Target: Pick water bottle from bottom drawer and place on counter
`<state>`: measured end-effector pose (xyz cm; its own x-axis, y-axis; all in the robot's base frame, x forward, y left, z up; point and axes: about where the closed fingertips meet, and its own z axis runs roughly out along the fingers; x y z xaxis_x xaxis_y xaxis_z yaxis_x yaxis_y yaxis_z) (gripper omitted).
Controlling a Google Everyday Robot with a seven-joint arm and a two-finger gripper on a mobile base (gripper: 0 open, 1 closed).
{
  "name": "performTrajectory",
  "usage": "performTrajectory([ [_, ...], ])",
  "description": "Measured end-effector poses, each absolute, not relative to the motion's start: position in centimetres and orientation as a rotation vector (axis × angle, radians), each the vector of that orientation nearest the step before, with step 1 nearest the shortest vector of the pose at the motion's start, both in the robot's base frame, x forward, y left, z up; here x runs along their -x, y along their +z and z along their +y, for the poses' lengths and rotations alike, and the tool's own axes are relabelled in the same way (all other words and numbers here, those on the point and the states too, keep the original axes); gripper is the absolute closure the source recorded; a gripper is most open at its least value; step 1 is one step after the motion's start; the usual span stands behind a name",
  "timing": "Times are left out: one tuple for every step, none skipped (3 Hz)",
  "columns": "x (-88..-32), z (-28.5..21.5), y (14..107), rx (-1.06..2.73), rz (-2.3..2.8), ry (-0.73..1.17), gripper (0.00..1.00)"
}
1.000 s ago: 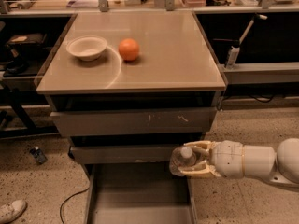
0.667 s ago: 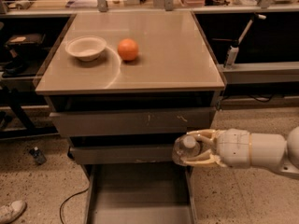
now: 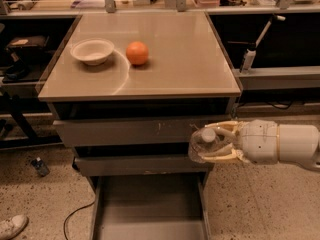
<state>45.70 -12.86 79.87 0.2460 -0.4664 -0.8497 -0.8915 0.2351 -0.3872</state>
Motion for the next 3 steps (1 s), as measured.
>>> performTrajectory([
  [-47.5, -13.3, 81.2, 1.364, 1.373, 0.452, 1.0],
  [-50.0, -14.1, 83.7, 1.336, 1.362, 0.423, 1.0],
  [-52.7, -15.3, 86.8, 1.323, 1.354, 0.386, 1.0],
])
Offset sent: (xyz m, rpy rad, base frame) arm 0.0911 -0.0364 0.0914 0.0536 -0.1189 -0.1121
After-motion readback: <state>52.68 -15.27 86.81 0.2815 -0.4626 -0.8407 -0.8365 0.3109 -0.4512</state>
